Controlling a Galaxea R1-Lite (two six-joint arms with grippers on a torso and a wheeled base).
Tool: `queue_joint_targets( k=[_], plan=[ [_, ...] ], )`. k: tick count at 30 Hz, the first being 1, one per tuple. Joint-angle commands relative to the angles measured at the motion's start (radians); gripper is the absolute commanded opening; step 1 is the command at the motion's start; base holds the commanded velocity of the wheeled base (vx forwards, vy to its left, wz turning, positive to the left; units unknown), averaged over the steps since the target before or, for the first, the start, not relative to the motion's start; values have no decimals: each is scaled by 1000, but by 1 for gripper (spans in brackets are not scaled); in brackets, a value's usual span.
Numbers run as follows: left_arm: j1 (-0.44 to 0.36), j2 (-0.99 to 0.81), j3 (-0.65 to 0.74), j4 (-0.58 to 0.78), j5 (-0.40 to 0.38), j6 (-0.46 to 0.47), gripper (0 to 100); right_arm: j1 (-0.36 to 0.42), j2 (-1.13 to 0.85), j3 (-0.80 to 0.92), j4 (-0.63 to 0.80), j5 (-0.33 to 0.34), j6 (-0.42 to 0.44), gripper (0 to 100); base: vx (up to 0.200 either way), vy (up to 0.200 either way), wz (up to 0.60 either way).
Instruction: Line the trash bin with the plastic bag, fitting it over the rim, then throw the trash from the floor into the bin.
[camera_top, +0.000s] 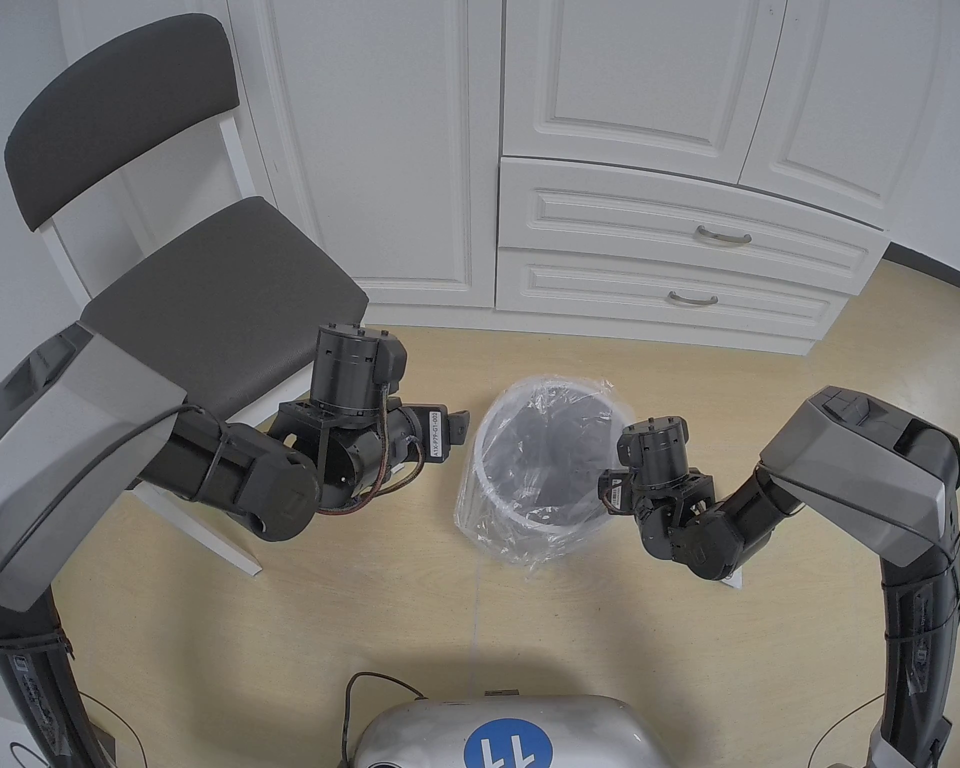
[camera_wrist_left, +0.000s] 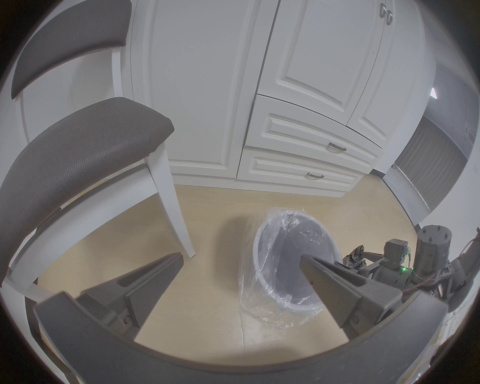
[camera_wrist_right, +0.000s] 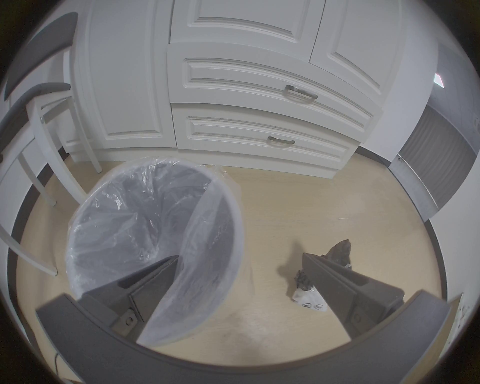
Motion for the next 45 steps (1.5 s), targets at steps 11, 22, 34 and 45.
queue_joint_targets(
  k=[11, 22, 34, 45],
  plan=[
    [-7, -10, 10, -2, 0, 1, 100, -74, -109, 145, 0, 13, -109, 100, 0, 0, 0],
    [-16, -9, 21, -9, 0, 14, 100, -98, -8, 110, 0, 62, -129, 100, 0, 0, 0],
    [-16, -7, 20, -12, -1, 11, 100, -182, 61, 13, 14, 200, -37, 100, 0, 0, 0],
    [3, 18, 23, -81, -23, 5, 100, -253, 46, 18, 32, 491, 118, 100, 0, 0, 0]
  ],
)
